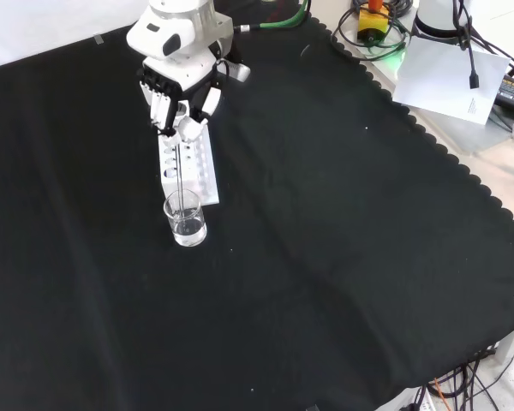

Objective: Put the glass rod back on the white test tube rack.

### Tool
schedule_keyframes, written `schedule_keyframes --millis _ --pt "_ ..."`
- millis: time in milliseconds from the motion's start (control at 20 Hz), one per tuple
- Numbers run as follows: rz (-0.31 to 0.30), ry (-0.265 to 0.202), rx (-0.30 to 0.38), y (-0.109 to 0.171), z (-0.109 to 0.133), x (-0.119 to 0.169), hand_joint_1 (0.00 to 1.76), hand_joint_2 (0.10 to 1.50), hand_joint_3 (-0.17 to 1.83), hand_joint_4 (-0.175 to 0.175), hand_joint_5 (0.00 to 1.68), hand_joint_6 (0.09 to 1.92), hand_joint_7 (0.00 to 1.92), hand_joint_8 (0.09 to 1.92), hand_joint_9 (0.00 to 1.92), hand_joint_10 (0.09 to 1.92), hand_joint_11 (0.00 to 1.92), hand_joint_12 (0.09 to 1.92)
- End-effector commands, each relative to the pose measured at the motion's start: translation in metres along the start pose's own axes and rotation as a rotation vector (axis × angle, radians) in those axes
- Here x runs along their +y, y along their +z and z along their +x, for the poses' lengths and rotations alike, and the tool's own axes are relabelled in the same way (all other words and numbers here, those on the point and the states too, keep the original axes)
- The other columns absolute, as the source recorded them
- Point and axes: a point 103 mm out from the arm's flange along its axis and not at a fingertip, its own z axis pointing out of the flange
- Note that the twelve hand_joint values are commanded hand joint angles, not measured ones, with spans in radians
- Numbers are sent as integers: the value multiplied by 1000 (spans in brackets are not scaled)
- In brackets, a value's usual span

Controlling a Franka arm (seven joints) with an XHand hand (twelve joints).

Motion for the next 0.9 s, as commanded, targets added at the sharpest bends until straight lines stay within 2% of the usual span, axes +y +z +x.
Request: schedule_keyframes --millis 50,250,650,900 --pt "-2 12 -9 -5 -7 -6 1297 931 284 -175 1062 614 1128 1115 1674 845 1647 674" --pt "-30 19 13 -15 -10 -12 1297 931 283 -175 1062 614 1128 1114 1674 845 1647 674" --pt "-72 42 10 -54 -17 -28 1297 931 283 -175 1063 613 1128 1114 1674 846 1647 675" --pt "-92 83 10 -82 -29 -48 1297 932 282 -175 1063 613 1128 1114 1675 847 1647 675"
